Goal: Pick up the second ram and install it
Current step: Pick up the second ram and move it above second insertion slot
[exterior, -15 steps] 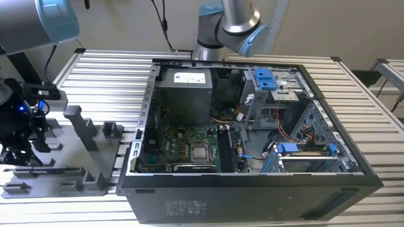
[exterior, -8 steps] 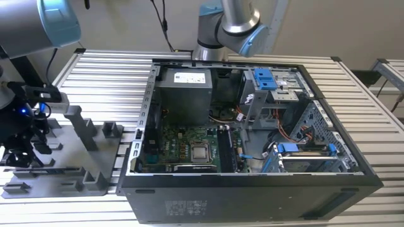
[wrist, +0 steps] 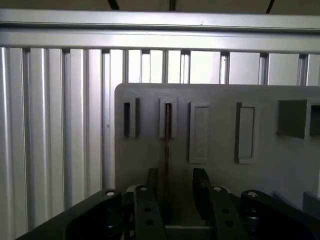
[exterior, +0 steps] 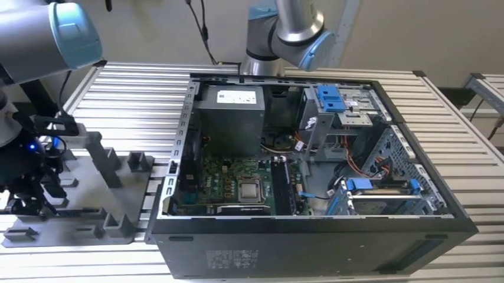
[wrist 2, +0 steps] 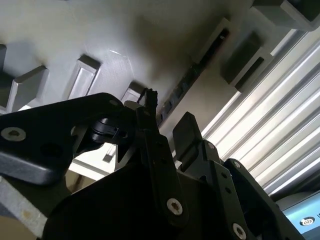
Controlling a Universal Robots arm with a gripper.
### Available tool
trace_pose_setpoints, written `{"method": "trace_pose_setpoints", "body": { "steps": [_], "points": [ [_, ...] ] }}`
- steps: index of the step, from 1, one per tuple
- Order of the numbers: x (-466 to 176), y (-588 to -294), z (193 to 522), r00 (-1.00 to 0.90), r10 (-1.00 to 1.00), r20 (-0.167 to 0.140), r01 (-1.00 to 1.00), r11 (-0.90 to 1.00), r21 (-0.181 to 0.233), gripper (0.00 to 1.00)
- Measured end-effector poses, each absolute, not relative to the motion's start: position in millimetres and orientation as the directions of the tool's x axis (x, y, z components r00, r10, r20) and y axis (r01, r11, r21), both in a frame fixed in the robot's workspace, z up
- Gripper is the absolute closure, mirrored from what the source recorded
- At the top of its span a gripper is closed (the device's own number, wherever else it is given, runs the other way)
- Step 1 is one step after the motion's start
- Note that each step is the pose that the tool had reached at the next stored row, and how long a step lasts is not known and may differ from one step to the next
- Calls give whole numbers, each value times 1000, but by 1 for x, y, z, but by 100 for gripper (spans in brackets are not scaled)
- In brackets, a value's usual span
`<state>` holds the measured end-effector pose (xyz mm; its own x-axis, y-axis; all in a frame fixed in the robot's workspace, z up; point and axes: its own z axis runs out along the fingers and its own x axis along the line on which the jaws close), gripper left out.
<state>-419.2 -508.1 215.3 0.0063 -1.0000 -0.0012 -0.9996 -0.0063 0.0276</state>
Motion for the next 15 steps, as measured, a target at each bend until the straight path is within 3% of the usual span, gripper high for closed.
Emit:
{"method": "trace_pose_setpoints", "body": {
  "steps": [15],
  "points": [
    [-421,-513,199,35,-999,-1,-999,-35,19,58]
  ]
}}
